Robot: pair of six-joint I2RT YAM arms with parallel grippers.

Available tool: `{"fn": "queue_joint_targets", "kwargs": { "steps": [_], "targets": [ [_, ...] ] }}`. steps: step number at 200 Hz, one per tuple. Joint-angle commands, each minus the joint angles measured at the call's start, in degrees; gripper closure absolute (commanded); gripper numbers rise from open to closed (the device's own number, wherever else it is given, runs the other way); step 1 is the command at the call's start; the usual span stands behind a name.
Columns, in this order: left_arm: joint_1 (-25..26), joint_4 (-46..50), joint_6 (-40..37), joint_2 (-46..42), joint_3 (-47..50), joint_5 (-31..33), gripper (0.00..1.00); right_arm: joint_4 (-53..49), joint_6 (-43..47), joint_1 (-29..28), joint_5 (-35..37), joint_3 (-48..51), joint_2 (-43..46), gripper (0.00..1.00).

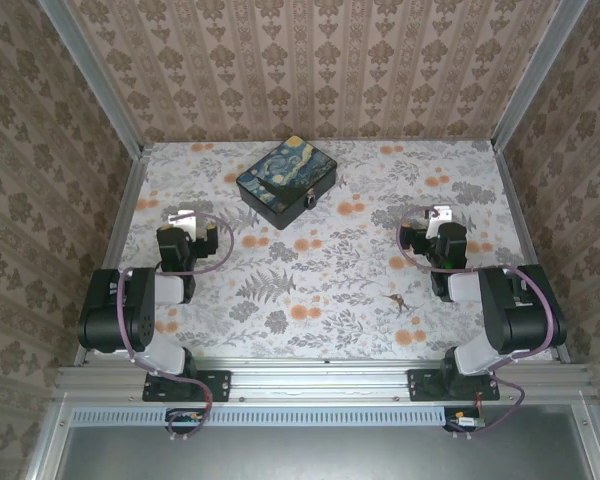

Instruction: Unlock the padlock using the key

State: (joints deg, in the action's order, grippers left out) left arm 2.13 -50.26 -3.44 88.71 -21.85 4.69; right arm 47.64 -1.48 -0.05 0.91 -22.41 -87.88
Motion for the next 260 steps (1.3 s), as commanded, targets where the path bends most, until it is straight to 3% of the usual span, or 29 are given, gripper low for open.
{"fn": "queue_joint_targets", "kwargs": {
  "steps": [1,208,217,242,260],
  "targets": [
    [-0.6,0.0,0.6,-0.4,-1.0,-0.8,0.0,1.1,-0.4,-0.3,0.6,-1.1,0.2,0.0],
    [-1.4,-0.2,1.1,-0.5,-1.0,-2.2,0.0,1.0,-0.4,-0.3,0.6,-1.0,0.3,0.0],
    [-1.4,3.7,1.2,-2.1,-2.1,-1.7,0.0,-0.2,-0.1,-0.3,0.2,-1.7,0.9,0.0],
    [-1.2,22.9,1.8,-8.5,-10.6,-0.4,0.0,-21.1,0.1,-0.4,-0.6,-10.8,6.3,0.0],
    [-1.4,25.0,2.2,-10.0,-12.7,-0.1,0.0,-21.9,0.8,-0.4,-1.8,-11.4,7.0,0.0]
  ]
}}
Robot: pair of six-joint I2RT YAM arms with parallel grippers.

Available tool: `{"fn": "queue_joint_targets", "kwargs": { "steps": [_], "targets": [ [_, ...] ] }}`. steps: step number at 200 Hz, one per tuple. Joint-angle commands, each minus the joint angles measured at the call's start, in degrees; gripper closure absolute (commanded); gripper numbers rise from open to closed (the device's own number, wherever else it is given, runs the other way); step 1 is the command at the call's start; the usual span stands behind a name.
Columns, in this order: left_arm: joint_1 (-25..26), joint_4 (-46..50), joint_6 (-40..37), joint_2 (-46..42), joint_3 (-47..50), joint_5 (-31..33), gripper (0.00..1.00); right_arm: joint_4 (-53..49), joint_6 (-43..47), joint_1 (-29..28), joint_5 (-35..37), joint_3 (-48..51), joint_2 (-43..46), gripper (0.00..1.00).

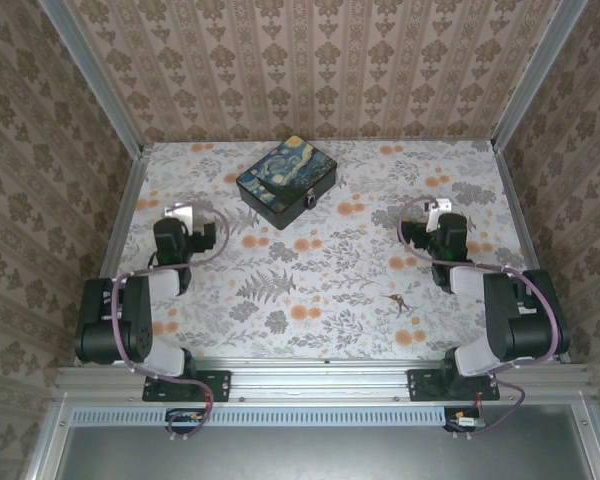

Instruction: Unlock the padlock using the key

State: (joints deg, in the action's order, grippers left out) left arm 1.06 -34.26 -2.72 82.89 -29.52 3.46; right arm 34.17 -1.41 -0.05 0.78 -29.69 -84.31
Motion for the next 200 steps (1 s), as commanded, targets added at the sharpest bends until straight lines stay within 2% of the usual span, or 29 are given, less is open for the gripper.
{"fn": "queue_joint_targets", "kwargs": {
  "steps": [1,50,68,81,98,115,136,152,178,200],
  "targets": [
    [-0.4,8.9,1.5,-4.2,-5.0,1.2,0.0,-8.3,0.7,-0.4,-1.6,-4.0,3.5,0.0],
    [-0.2,6.9,3.0,-5.2,-3.6,0.6,0.0,-3.7,-0.9,-0.3,0.0,-0.4,2.6,0.0],
    [-0.4,7.0,2.6,-5.1,-3.5,0.8,0.0,1.1,-1.0,-0.3,0.3,2.2,3.4,0.0],
    [-0.8,9.7,2.5,-4.9,-6.3,-0.4,0.0,-1.5,-1.4,-0.3,0.3,1.1,4.1,0.0],
    [-1.1,18.7,2.5,-1.7,-16.7,-2.5,0.0,-9.0,-1.7,-0.8,-0.6,-2.2,6.4,0.0],
    [-1.1,29.2,3.2,5.6,-30.2,-6.2,0.02,-13.7,-2.7,-1.7,-0.9,-4.5,8.3,0.0],
    [0.0,37.5,6.1,15.5,-43.8,-14.9,0.05,-14.5,-4.6,-2.2,-3.6,-4.1,12.0,0.0],
    [2.3,44.0,3.8,23.1,-54.1,-22.4,0.04,-15.4,-5.4,-3.1,-4.5,-3.0,15.2,0.0],
    [6.7,54.4,0.5,34.1,-69.7,-28.0,0.03,-18.5,-6.8,-5.6,-5.0,-2.1,19.7,0.0],
    [8.0,60.3,1.1,42.8,-81.0,-36.2,0.06,-21.5,-6.7,-9.4,-4.2,-2.4,22.9,0.0]
  ]
}}
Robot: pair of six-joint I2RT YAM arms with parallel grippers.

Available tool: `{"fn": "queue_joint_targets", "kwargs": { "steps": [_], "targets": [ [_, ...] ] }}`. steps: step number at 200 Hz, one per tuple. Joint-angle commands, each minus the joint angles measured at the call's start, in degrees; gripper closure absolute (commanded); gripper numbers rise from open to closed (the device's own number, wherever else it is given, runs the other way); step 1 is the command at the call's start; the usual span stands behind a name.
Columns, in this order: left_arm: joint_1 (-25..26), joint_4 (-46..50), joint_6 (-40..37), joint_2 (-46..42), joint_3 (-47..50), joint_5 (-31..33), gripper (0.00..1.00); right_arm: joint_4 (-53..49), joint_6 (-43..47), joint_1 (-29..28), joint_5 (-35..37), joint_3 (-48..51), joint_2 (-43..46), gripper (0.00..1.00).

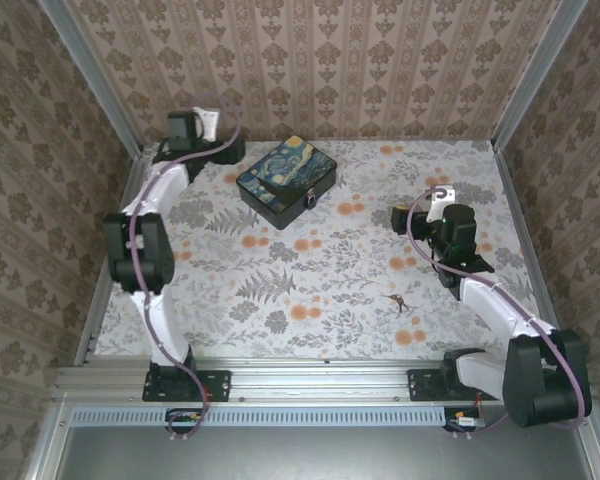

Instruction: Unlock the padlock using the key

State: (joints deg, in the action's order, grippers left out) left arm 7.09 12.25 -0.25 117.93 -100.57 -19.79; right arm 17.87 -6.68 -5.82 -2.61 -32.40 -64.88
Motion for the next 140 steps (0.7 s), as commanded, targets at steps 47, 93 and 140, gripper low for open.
{"fn": "queue_joint_targets", "kwargs": {
  "steps": [47,93,140],
  "targets": [
    [7.5,37.0,-13.5,21.9,-34.0,-16.0,0.06,-9.3,-1.1,-8.8,-0.2,-2.9,4.1,0.0],
    [9.7,44.1,-17.7,25.6,-40.4,-15.3,0.06,-9.3,-2.2,-12.1,-0.4,-4.6,2.7,0.0],
    [12.2,47.6,-21.0,25.8,-42.2,-9.4,0.08,-10.6,-2.2,-13.2,0.0,-5.4,2.4,0.0]
  ]
}}
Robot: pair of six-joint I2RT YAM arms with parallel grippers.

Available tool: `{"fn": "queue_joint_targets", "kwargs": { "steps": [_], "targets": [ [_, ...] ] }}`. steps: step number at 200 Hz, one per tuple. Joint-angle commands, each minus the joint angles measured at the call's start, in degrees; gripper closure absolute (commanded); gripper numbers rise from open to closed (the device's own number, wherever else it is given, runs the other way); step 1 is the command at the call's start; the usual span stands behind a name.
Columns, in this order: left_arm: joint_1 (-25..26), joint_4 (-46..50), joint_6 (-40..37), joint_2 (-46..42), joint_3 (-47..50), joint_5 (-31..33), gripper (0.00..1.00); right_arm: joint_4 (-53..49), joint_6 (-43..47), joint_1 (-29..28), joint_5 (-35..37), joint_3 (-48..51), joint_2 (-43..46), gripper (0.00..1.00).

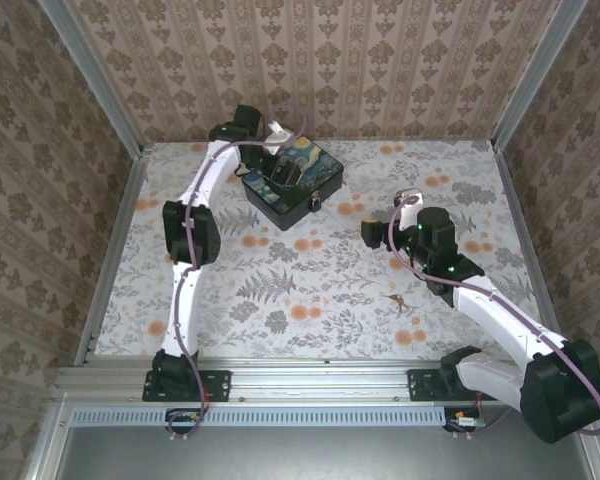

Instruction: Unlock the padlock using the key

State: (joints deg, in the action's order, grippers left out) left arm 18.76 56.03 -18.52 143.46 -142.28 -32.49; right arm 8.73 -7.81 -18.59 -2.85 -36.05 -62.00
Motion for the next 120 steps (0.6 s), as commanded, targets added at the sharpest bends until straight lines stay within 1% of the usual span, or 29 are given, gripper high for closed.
{"fn": "queue_joint_targets", "kwargs": {
  "steps": [1,26,42,66,84,106,120],
  "targets": [
    [0.4,3.5,-2.5,0.1,-0.2,3.4,0.08,-1.5,-1.1,-0.4,0.2,-1.7,-0.4,0.0],
    [-2.4,-7.6,3.4,-6.0,8.0,6.1,0.07,-2.1,-1.0,-0.6,0.1,-1.6,0.2,0.0],
    [-4.5,-12.5,6.6,-8.2,11.5,5.7,0.07,-2.0,-1.4,-0.8,-0.1,-1.5,0.5,0.0],
    [-6.5,-11.4,7.8,-6.0,9.6,2.5,0.07,-1.9,-1.8,-1.2,-0.4,-1.8,0.6,0.0],
    [-6.6,-9.8,6.8,-4.2,8.7,1.6,0.08,-2.0,-1.9,-1.7,-0.5,-2.3,0.3,0.0],
    [-6.6,-12.2,6.5,-4.5,10.8,1.4,0.07,-2.2,-1.9,-2.2,-0.4,-2.7,-0.1,0.0],
    [-7.0,-11.0,5.9,-2.7,8.4,-0.6,0.07,-2.3,-2.1,-2.6,-0.5,-2.9,-0.3,0.0]
  ]
}}
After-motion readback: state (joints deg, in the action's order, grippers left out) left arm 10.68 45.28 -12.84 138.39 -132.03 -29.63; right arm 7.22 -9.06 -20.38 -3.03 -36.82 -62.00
